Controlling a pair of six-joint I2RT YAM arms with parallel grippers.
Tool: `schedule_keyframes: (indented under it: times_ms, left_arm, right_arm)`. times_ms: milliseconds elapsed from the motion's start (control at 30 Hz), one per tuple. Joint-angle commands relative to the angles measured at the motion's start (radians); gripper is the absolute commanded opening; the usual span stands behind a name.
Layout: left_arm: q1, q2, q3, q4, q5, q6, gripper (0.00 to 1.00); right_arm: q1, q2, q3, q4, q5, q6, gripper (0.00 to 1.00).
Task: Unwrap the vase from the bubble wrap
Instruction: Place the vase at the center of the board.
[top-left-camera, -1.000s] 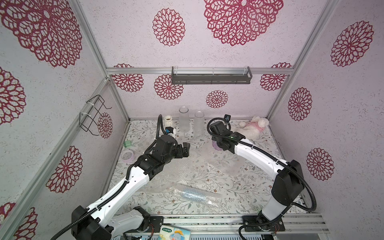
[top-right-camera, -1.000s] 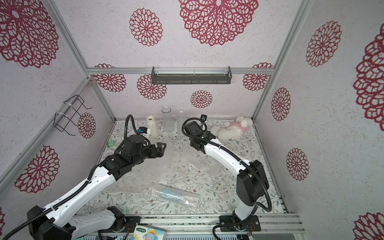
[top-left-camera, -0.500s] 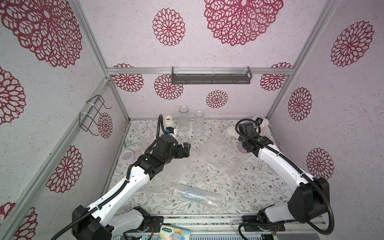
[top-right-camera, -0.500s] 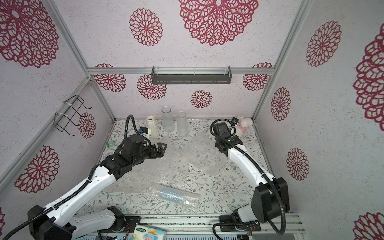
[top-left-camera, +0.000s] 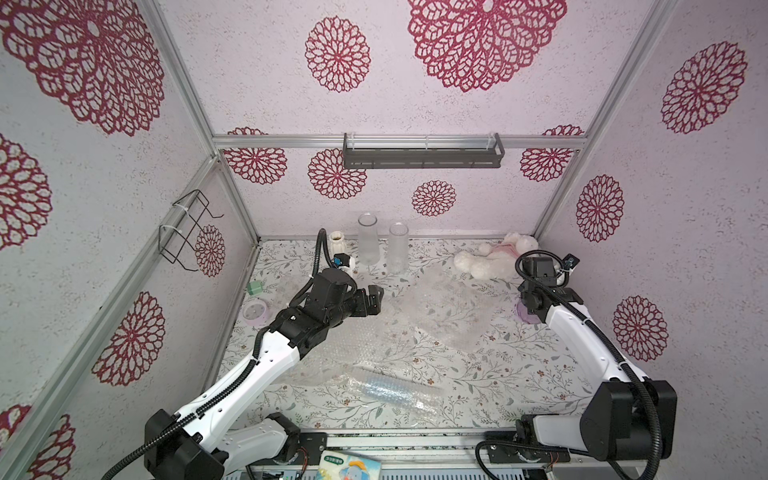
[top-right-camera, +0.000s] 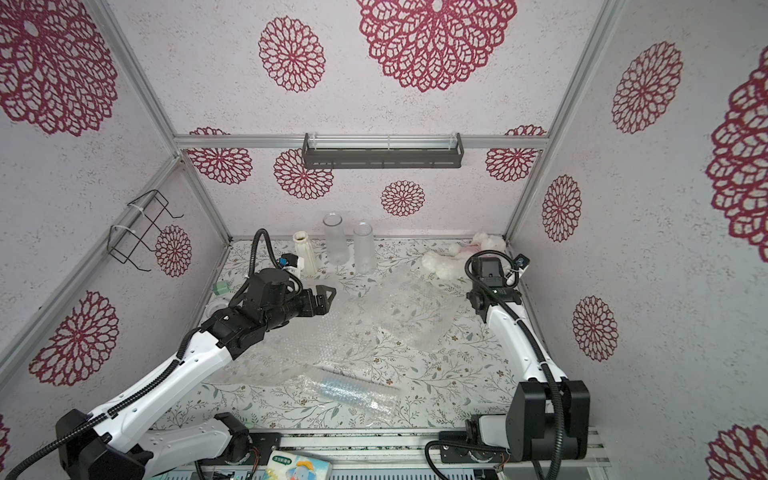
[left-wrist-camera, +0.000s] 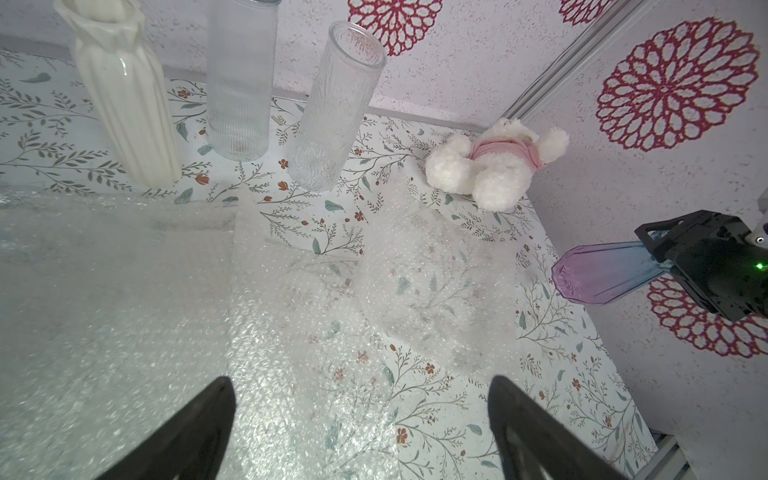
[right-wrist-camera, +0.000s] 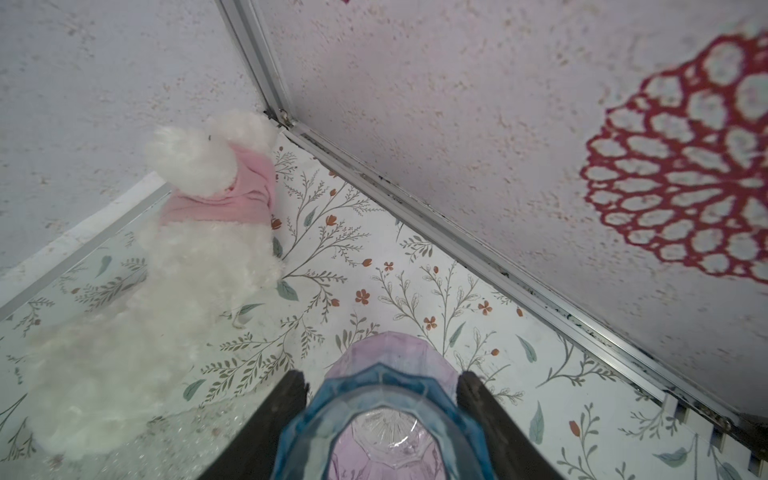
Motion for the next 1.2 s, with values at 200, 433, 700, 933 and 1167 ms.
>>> schedule_keyframes:
  times_ms: [200,433,700,933,1167]
  left_arm:
    - [0.009,0.001,0.032,0.002,0.0,0.005,0.97]
    - [0.009,0.014,0.04,0.001,-0.004,0.008,0.97]
    - [0.009,0.02,0.04,-0.001,-0.009,0.004,0.97]
    - [0.009,0.019,0.037,0.0,-0.014,0.002,0.97]
    - [0.009,0.0,0.039,-0.012,-0.023,0.004,0.97]
  right_arm:
    - [-0.066,0.056,0.002,0.244,0.05,-0.009,0.59]
    - [-0.109,0.176,0.05,0.282,0.013,-0.01,0.59]
    - [-0.116,0.243,0.062,0.299,-0.023,-0.003,0.6]
    - [-0.113,0.269,0.082,0.269,-0.052,-0.019,0.64]
    - [-0.085,0.251,0.105,0.233,-0.025,-0.053,0.77]
